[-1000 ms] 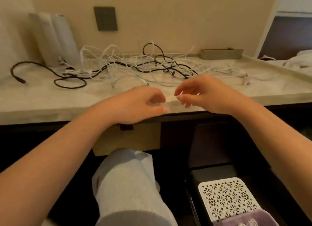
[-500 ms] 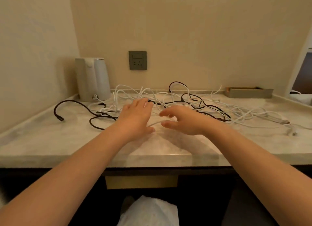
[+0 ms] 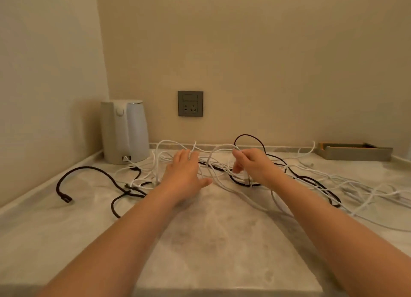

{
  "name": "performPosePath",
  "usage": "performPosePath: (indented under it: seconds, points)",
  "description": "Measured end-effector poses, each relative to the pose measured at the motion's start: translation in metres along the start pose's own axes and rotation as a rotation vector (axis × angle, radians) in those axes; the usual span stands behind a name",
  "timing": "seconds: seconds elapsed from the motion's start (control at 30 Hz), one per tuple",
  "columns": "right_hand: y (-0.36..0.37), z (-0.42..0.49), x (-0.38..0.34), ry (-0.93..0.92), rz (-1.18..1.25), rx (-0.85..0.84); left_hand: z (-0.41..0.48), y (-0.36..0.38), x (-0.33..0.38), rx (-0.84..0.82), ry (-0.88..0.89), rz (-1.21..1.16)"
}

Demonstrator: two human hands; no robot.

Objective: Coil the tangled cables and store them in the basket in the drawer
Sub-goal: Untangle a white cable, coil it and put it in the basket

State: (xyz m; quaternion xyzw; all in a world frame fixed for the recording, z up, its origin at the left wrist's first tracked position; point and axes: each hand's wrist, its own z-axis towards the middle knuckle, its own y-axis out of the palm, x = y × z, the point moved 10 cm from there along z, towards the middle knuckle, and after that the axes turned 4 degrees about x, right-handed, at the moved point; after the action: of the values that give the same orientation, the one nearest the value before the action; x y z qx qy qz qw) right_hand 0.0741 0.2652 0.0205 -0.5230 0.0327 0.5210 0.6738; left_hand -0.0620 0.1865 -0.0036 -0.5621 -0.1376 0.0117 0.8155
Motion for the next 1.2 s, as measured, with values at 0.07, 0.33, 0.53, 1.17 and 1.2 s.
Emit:
performPosePath:
  seconds: [0.07,0.33,0.53,1.17,1.2]
  points:
    - [0.001,0.014,0.018,0.068,0.09,0.042,0.012,0.009,-0.005,-0.029,-0.04,0.002]
    - [0.007,0.034,0.069,0.199,0.181,0.199,0.044,0.037,-0.01,-0.117,-0.204,0.12]
    - [0.008,0.047,0.084,0.302,0.087,0.175,0.063,0.04,-0.019,-0.07,-0.304,0.184]
    - [0.016,0.027,0.019,0.399,1.094,0.042,0.049,-0.028,-0.022,0.294,-0.127,-0.114]
    - [0.018,0.025,0.016,0.407,1.126,0.065,0.045,-0.037,-0.017,0.348,-0.118,-0.12]
